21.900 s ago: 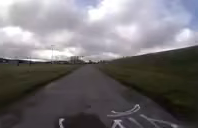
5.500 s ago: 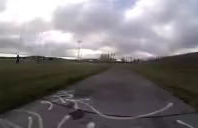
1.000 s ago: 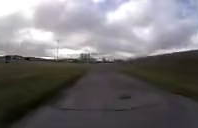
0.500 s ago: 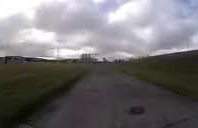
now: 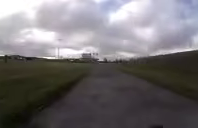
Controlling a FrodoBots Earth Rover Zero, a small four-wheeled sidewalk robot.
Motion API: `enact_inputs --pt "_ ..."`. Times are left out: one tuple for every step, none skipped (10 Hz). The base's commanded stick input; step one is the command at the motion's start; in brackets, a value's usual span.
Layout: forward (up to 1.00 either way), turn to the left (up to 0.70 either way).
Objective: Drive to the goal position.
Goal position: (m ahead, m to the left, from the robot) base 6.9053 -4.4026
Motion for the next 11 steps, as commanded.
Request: enact_inputs --pt "1.0 0.0" --pt "1.0 0.0" --pt "1.0 0.0" --pt "1.0 0.0" --pt "1.0 0.0" --pt "1.0 0.0" --pt "1.0 0.0" --pt "1.0 0.0" --pt "1.0 0.0" --pt "1.0 0.0" --pt "1.0 0.0"
